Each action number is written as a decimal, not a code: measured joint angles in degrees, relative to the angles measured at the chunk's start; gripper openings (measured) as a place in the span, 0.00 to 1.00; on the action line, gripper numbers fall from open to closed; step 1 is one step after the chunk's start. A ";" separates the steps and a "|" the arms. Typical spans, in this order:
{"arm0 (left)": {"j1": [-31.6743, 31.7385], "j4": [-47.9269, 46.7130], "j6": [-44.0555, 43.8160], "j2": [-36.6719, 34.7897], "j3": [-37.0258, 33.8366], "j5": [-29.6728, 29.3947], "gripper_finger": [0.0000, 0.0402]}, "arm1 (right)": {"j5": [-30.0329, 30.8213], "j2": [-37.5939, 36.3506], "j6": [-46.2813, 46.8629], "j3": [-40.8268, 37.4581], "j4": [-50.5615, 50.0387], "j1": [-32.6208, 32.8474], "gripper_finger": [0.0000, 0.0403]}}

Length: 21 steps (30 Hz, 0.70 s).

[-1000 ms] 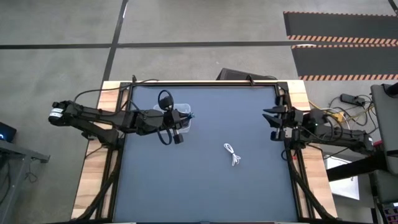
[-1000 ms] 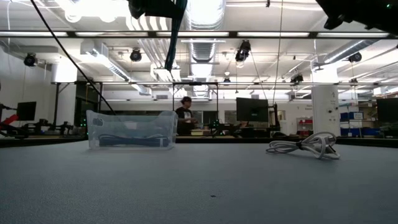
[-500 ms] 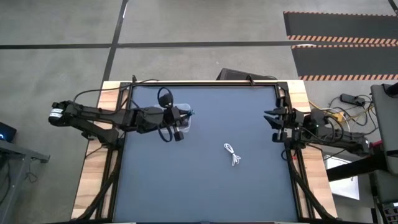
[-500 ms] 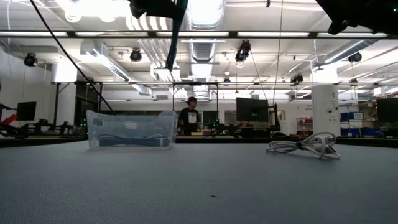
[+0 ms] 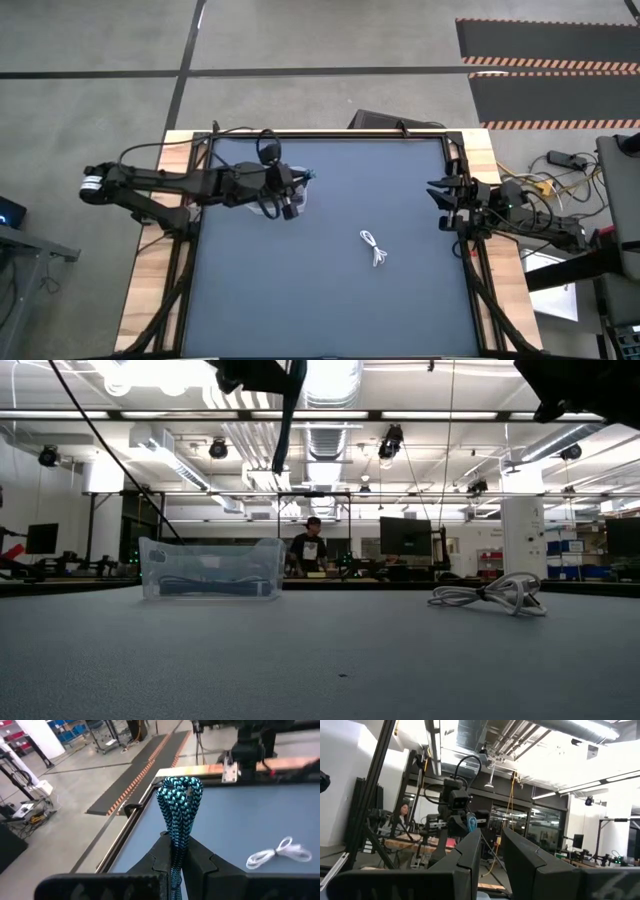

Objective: Pick and place USB-C Cables
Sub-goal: Put the blue charger cable into the bin

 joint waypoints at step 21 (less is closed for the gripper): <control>12.09 -35.98 6.57 13.15 4.25 14.55 0.02 | 0.07 -0.27 0.02 -0.27 0.14 0.00 0.17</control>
